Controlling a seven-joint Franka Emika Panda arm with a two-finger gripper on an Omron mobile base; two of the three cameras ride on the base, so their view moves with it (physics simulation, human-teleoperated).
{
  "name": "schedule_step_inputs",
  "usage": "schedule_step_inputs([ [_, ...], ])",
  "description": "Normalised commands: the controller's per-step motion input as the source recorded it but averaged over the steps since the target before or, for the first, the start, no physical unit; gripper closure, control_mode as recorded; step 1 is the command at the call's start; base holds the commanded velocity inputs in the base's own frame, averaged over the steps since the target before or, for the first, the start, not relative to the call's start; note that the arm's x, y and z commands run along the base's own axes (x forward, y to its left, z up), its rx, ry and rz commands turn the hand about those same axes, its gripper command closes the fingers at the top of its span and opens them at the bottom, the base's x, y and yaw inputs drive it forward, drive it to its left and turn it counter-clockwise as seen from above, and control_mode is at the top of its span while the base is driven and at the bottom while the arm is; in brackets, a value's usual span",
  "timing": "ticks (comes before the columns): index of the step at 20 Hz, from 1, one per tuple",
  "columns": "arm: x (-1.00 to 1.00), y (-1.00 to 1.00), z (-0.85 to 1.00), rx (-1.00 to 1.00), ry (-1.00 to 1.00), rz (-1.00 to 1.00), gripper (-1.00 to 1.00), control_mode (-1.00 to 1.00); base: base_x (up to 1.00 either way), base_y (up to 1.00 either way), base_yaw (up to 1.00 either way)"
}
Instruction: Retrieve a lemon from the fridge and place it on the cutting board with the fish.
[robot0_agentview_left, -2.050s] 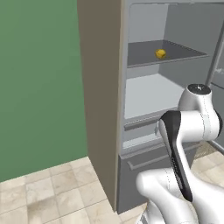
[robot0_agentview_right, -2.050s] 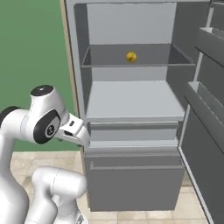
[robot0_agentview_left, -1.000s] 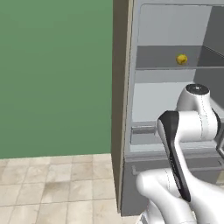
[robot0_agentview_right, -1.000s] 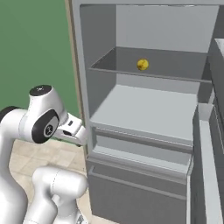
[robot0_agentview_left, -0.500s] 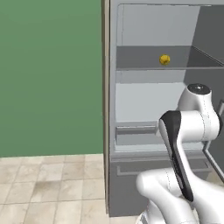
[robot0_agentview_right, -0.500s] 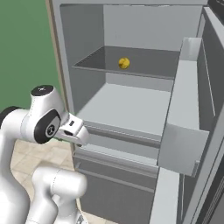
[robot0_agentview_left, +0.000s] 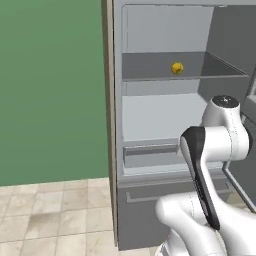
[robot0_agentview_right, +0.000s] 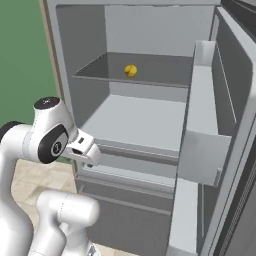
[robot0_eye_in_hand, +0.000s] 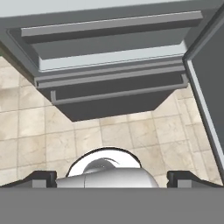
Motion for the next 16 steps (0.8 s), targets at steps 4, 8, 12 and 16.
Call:
schedule_step_inputs([
  [4,0.0,0.0,0.0,0.0,0.0,0.0,-1.0,1.0,0.05,0.0,-0.2],
  [8,0.0,0.0,0.0,0.0,0.0,0.0,-1.0,1.0,0.03,0.0,-0.25],
  [12,0.0,0.0,0.0,0.0,0.0,0.0,-1.0,1.0,0.26,0.01,-0.13],
  [16,0.0,0.0,0.0,0.0,0.0,0.0,-1.0,1.0,0.48,0.01,-0.12],
])
